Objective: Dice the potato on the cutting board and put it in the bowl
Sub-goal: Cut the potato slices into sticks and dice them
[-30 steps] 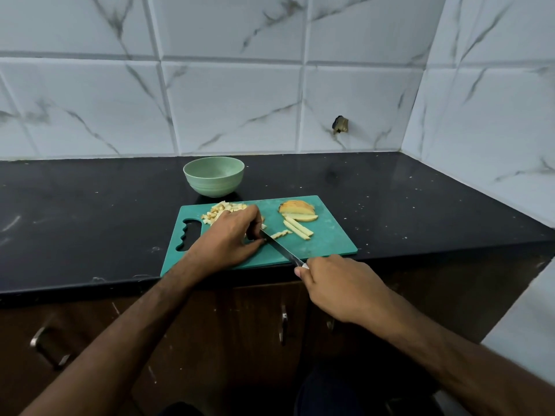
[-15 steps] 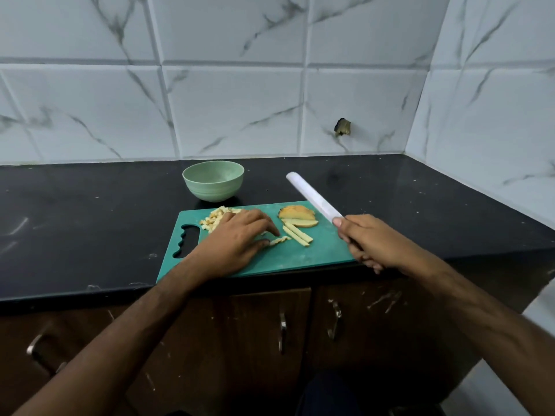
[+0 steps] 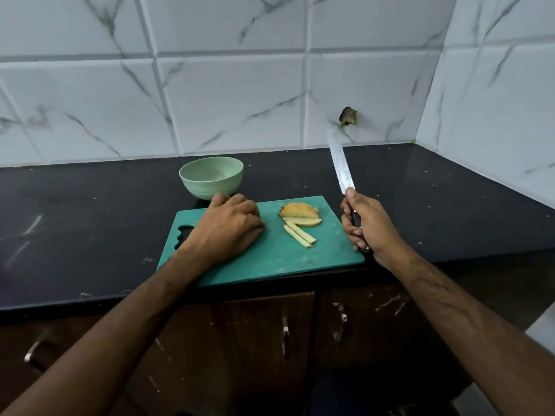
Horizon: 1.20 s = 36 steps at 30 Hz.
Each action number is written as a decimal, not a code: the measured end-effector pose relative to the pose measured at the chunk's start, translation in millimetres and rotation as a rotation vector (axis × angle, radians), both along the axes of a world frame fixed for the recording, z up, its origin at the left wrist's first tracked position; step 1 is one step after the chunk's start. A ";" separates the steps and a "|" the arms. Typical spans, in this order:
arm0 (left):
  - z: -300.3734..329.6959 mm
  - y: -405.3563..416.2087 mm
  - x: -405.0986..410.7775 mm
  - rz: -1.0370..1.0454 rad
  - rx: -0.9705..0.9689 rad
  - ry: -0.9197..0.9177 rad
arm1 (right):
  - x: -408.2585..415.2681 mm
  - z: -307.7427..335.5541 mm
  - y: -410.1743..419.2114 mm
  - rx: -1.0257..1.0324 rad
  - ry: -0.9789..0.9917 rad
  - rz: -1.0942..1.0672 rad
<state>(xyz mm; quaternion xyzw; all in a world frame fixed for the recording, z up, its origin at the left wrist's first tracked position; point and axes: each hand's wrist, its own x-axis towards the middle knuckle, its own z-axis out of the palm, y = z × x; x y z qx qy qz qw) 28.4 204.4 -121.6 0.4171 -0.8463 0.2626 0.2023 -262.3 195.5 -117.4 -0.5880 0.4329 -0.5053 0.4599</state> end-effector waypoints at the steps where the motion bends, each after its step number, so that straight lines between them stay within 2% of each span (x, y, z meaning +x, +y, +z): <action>1: -0.2 -1.0 0.4 0.027 -0.012 0.011 | -0.2 -0.6 -0.6 0.001 0.002 0.001; 5: 3.2 -2.1 -10.4 0.020 -0.034 0.073 | -0.6 -1.8 -1.5 0.004 0.004 0.015; 8: 5.8 -3.8 -23.0 -0.050 0.060 0.108 | -0.2 -1.9 -1.2 0.000 0.007 0.019; 12: 5.4 -7.0 -36.1 -0.113 0.127 0.008 | -1.9 -1.9 -0.2 -0.001 0.003 0.023; 23: 8.6 -1.1 -37.5 -0.078 0.127 -0.062 | -2.6 -1.8 0.5 -0.009 0.035 0.023; 31: 4.9 22.8 -7.9 -0.014 0.184 -0.014 | -1.1 0.7 3.9 -0.020 0.082 0.011; 36: -2.2 32.2 3.4 -0.096 0.313 0.093 | 2.8 8.6 10.0 0.021 0.156 0.002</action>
